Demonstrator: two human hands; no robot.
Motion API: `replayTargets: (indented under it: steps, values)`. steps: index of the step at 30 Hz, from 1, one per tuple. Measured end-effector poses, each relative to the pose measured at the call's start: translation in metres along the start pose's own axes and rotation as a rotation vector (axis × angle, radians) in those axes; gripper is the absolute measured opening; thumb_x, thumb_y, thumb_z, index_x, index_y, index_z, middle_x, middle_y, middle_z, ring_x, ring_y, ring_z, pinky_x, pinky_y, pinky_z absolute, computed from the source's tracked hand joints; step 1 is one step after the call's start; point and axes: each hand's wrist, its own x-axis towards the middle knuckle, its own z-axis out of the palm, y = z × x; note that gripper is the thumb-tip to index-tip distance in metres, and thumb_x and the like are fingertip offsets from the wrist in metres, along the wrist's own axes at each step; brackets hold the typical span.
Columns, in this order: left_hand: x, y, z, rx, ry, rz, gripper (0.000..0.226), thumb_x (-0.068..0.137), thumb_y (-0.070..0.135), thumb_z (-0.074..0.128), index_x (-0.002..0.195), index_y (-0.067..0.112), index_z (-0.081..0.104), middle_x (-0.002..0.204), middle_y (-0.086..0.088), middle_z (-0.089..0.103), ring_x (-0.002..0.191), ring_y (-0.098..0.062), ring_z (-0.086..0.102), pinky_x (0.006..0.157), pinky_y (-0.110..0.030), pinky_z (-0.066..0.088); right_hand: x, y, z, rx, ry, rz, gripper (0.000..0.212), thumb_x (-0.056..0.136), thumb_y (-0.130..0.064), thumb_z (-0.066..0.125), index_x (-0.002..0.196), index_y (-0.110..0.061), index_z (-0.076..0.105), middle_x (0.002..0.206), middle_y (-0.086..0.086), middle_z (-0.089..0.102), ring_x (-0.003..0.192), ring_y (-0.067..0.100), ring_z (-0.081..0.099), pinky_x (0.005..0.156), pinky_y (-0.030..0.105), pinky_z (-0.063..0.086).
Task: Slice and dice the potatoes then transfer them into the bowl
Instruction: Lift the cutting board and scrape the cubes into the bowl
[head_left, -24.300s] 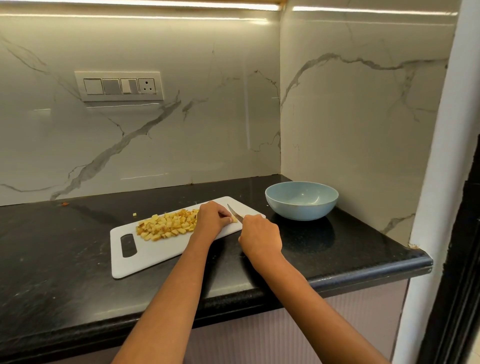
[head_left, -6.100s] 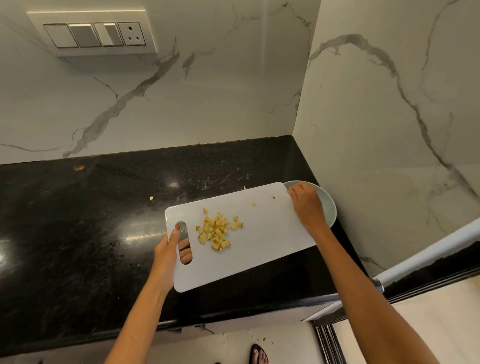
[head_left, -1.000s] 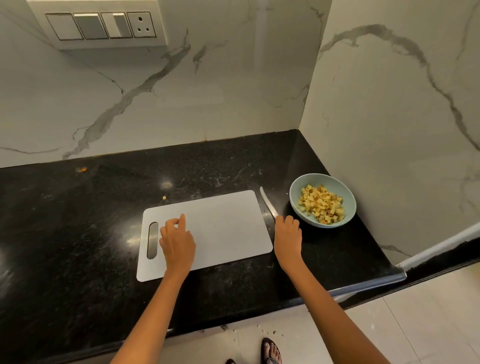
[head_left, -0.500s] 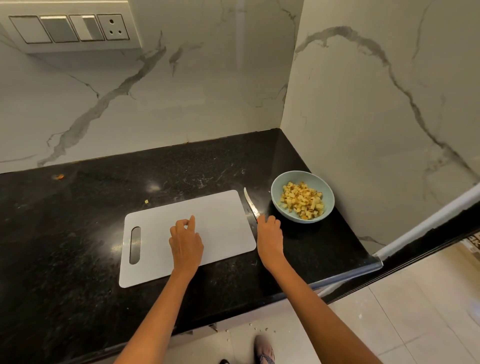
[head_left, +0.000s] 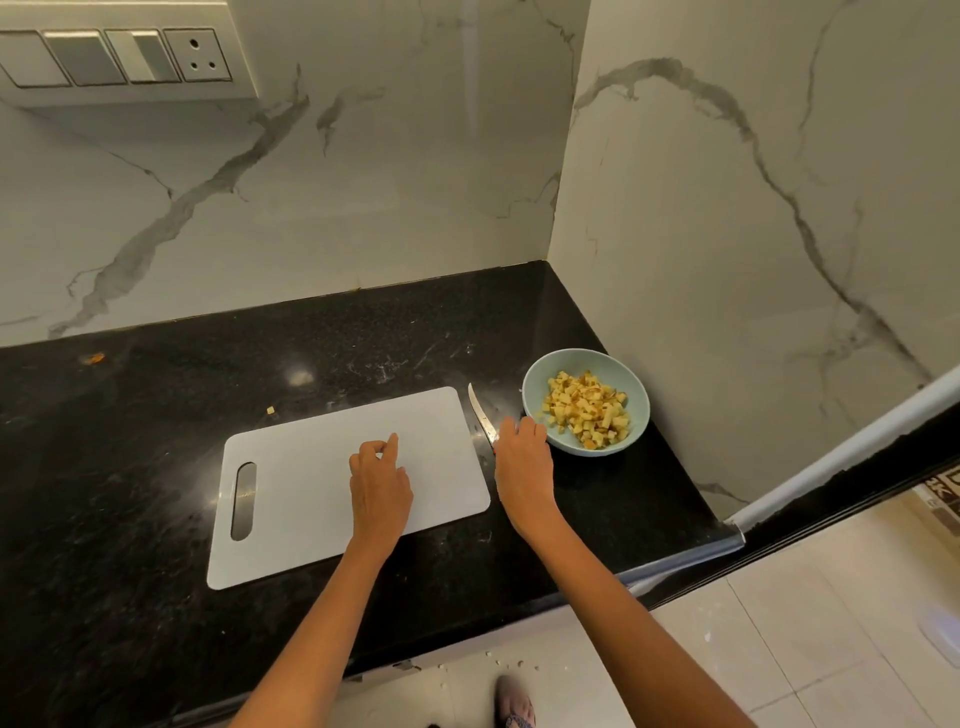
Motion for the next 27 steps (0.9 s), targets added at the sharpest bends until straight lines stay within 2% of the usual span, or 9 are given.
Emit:
replayTargets:
  steps: [4, 8, 10, 13, 16, 19, 21, 24, 27]
  values:
    - [0.010, 0.028, 0.016, -0.149, -0.085, 0.061, 0.046, 0.094, 0.012, 0.049, 0.138, 0.007, 0.040, 0.134, -0.014, 0.042, 0.121, -0.025, 0.042, 0.102, -0.028, 0.035, 0.027, 0.030, -0.014, -0.061, 0.072, -0.032, 0.021, 0.095, -0.021, 0.045, 0.112, -0.009, 0.050, 0.113, 0.009, 0.049, 0.102, 0.020, 0.045, 0.084, 0.026, 0.035]
    - [0.027, 0.068, 0.031, -0.291, -0.217, 0.144, 0.038, 0.094, 0.012, 0.050, 0.132, 0.006, 0.048, 0.121, -0.017, 0.051, 0.105, -0.026, 0.055, 0.083, -0.017, 0.039, 0.046, 0.072, -0.023, 0.062, -0.041, 0.291, 0.042, 0.096, -0.021, 0.045, 0.134, -0.007, 0.037, 0.134, 0.015, 0.042, 0.123, 0.028, 0.041, 0.099, 0.034, 0.037]
    - [0.036, 0.090, 0.039, -0.313, -0.254, 0.159, 0.037, 0.094, 0.015, 0.049, 0.130, 0.005, 0.050, 0.119, -0.018, 0.054, 0.101, -0.024, 0.057, 0.080, -0.017, 0.038, 0.051, 0.087, -0.024, 0.171, -0.139, 0.415, 0.048, 0.094, -0.020, 0.047, 0.137, -0.004, 0.033, 0.139, 0.019, 0.036, 0.128, 0.033, 0.036, 0.103, 0.039, 0.034]
    - [0.046, 0.116, 0.049, -0.331, -0.291, 0.144, 0.038, 0.095, 0.018, 0.050, 0.129, 0.002, 0.050, 0.121, -0.014, 0.055, 0.105, -0.023, 0.057, 0.085, -0.021, 0.039, 0.062, 0.094, -0.021, 0.254, -0.217, 0.472, 0.057, 0.094, -0.026, 0.049, 0.141, -0.005, 0.023, 0.143, 0.020, 0.028, 0.131, 0.033, 0.031, 0.104, 0.041, 0.033]
    - [0.053, 0.127, 0.059, -0.359, -0.338, 0.181, 0.031, 0.094, 0.018, 0.052, 0.122, 0.006, 0.058, 0.111, -0.009, 0.061, 0.093, -0.018, 0.060, 0.079, -0.023, 0.045, 0.079, 0.091, -0.015, 0.294, -0.208, 0.478, 0.052, 0.096, -0.026, 0.044, 0.141, -0.008, 0.024, 0.142, 0.020, 0.031, 0.130, 0.034, 0.031, 0.102, 0.043, 0.034]
    - [0.055, 0.129, 0.065, -0.432, -0.351, 0.161, 0.027, 0.093, 0.017, 0.052, 0.117, 0.010, 0.062, 0.101, -0.007, 0.066, 0.079, -0.017, 0.064, 0.076, -0.036, 0.056, 0.092, 0.083, -0.011, 0.224, -0.180, 0.388, 0.046, 0.095, -0.024, 0.044, 0.137, -0.007, 0.035, 0.138, 0.019, 0.036, 0.128, 0.034, 0.033, 0.102, 0.042, 0.033]
    - [0.056, 0.128, 0.068, -0.475, -0.353, 0.117, 0.025, 0.094, 0.015, 0.051, 0.114, 0.008, 0.063, 0.094, -0.009, 0.067, 0.078, -0.021, 0.067, 0.076, -0.040, 0.057, 0.094, 0.077, -0.006, 0.201, -0.102, 0.191, 0.033, 0.094, -0.021, 0.047, 0.124, -0.007, 0.049, 0.129, 0.014, 0.046, 0.120, 0.028, 0.041, 0.099, 0.036, 0.036]
    - [0.056, 0.127, 0.071, -0.516, -0.353, 0.086, 0.024, 0.096, 0.011, 0.047, 0.111, 0.004, 0.063, 0.094, -0.014, 0.066, 0.082, -0.024, 0.067, 0.074, -0.034, 0.058, 0.083, 0.069, -0.004, 0.300, -0.142, -0.121, 0.015, 0.090, -0.011, 0.049, 0.098, -0.004, 0.060, 0.102, 0.012, 0.057, 0.095, 0.023, 0.053, 0.075, 0.031, 0.042]
    - [0.056, 0.125, 0.074, -0.520, -0.357, 0.077, 0.026, 0.097, 0.011, 0.042, 0.116, 0.008, 0.061, 0.101, -0.015, 0.064, 0.088, -0.022, 0.065, 0.071, -0.026, 0.058, 0.070, 0.083, -0.006, 0.306, -0.215, -0.226, 0.018, 0.090, -0.008, 0.050, 0.085, -0.006, 0.067, 0.086, 0.010, 0.063, 0.080, 0.023, 0.060, 0.065, 0.033, 0.044]
